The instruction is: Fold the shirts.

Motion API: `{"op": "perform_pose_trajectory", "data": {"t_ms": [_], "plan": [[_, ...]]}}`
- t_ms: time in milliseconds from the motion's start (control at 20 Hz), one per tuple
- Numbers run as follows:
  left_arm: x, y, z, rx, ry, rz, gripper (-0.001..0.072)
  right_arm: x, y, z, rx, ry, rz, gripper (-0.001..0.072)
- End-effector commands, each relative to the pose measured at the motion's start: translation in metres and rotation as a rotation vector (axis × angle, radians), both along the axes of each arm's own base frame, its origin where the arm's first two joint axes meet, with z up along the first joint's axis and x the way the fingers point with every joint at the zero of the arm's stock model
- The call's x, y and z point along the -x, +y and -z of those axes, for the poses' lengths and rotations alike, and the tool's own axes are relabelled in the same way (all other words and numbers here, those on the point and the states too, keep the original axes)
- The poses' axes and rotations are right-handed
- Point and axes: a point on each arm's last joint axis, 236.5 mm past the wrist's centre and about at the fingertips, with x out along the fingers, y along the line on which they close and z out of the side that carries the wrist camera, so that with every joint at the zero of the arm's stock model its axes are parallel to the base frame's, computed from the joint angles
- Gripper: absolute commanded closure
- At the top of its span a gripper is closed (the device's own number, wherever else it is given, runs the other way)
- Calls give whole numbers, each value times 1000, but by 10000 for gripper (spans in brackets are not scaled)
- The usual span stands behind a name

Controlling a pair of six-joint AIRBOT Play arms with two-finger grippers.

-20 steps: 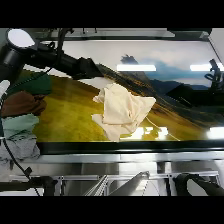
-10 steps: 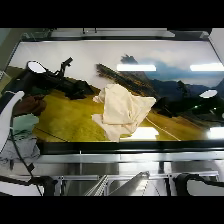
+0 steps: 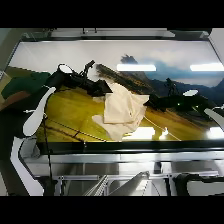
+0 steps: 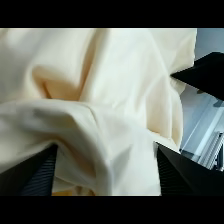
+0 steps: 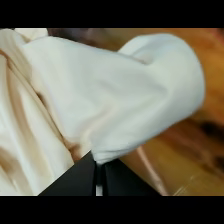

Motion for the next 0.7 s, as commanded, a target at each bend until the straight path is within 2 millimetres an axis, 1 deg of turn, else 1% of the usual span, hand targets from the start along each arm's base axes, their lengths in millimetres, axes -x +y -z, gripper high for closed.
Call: {"op": "perform_pose_trajectory", "data": {"t_ms": [0, 50, 100, 150, 200, 250, 300, 350, 400, 450, 500, 550, 600, 650], "plan": [[-6, -12, -1, 17, 14, 9, 637, -11, 8, -19, -23, -63, -25, 694], [-5, -13, -5, 23, 11, 24, 697, -9, 8, -26, -29, -72, -38, 694], [-2, -13, -12, 31, 23, 36, 698, -8, 8, -33, -30, -91, -51, 695], [1, -12, -25, 40, 36, 56, 698, -8, 5, -45, -32, -117, -59, 695], [4, -12, -44, 58, 20, 85, 699, -9, 0, -61, -31, -147, -61, 696], [7, -11, -72, 91, -9, 118, 699, -10, -8, -83, -22, -195, -66, 696], [12, -10, -106, 120, -53, 151, 699, -11, -17, -110, -5, -255, -68, 696], [19, -5, -147, 149, -116, 181, 699, -12, -27, -146, 9, -336, -63, 696], [28, 1, -189, 176, -187, 203, 699, -10, -36, -190, 24, -434, -56, 696], [39, 8, -235, 200, -273, 207, 699, -6, -43, -235, 47, -538, -49, 696], [53, 17, -278, 201, -370, 187, 699, 3, -47, -283, 77, -652, -42, 696], [69, 26, -315, 203, -459, 158, 699, 17, -47, -336, 112, -783, -39, 696], [90, 34, -351, 210, -551, 132, 698, 35, -42, -382, 138, -896, -44, 696], [114, 42, -387, 220, -645, 101, 698, 58, -36, -426, 160, -1010, -47, 696]]}}
